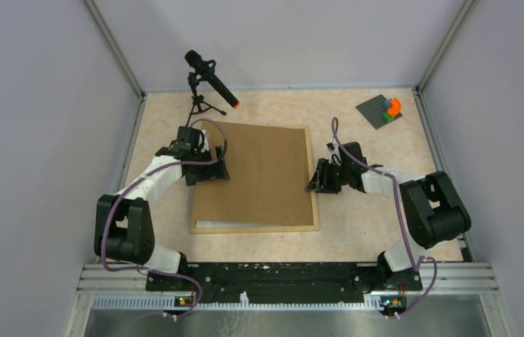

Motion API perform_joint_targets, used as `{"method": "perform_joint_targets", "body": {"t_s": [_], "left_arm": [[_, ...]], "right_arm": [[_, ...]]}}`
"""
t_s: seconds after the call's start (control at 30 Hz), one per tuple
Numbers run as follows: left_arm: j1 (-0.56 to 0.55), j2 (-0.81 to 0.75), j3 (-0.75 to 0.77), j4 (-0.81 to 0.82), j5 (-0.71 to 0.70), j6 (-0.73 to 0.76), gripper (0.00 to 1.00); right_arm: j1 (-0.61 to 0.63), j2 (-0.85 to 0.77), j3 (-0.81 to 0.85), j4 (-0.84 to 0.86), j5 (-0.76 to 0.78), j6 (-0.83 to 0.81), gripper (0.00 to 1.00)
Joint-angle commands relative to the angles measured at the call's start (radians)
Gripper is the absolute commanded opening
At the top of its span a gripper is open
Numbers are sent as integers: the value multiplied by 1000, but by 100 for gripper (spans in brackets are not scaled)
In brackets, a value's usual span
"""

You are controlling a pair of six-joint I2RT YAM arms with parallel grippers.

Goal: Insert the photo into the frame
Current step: Place the photo frame item in the photo frame.

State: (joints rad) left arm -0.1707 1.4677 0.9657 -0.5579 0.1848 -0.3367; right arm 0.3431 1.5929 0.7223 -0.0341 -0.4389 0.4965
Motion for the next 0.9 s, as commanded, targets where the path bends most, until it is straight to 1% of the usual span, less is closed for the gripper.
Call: {"method": "perform_joint_targets", "body": {"t_s": [0.0, 0.13, 0.23, 0.3, 0.4, 0.53, 0.8, 0.87], "left_arm": [[-3, -41, 36, -72, -28, 22, 99], [-3, -34, 44, -88, -61, 9, 99], [-3, -16, 52, -99, -64, -1, 99], [-3, -1, 58, -111, -90, -10, 99], [-3, 13, 71, -133, -133, -31, 99], [-3, 8, 77, -130, -146, -33, 99], [-3, 2, 66, -100, -87, -27, 99], [-3, 2, 61, -99, -91, -33, 99]], "right_arm": [[14, 9, 31, 21, 70, -29, 42], [23, 24, 38, -15, 168, -47, 36], [43, 12, 41, -50, 244, -63, 36], [48, 12, 44, -66, 275, -70, 36], [48, 15, 39, -66, 285, -70, 35], [48, 27, 36, -55, 267, -67, 34], [50, 33, 34, -43, 246, -65, 33], [50, 33, 32, -40, 241, -63, 33]]}}
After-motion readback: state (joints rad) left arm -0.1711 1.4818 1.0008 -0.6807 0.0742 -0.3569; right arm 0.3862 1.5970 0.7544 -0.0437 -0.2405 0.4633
